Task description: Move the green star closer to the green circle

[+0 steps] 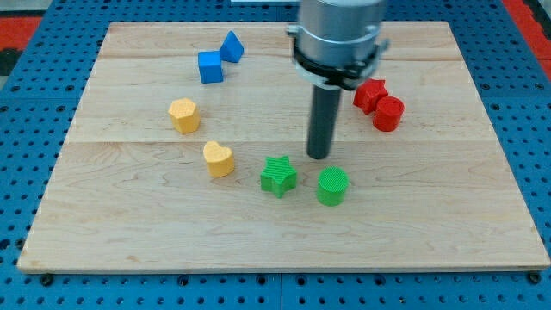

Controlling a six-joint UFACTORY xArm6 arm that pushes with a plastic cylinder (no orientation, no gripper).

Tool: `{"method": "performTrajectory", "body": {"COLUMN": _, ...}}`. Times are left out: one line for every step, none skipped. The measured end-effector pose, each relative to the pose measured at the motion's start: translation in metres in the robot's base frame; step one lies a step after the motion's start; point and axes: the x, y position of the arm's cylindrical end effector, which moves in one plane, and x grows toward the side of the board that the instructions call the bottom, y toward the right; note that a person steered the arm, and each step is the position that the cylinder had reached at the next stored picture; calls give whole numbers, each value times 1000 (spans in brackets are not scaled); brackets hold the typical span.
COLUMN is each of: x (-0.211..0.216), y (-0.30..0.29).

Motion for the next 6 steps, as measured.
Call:
{"method": "performTrajectory", "body": {"x": 0, "y": -58}}
{"method": "performTrajectory", "body": {"x": 20, "y": -43}}
{"method": "performTrajectory", "body": {"x": 32, "y": -30}}
{"method": "performTrajectory", "body": {"x": 32, "y": -63}}
{"method": "performTrajectory", "body": {"x": 62, "y": -68}}
{"method": "performTrajectory", "body": {"x": 71, "y": -21}}
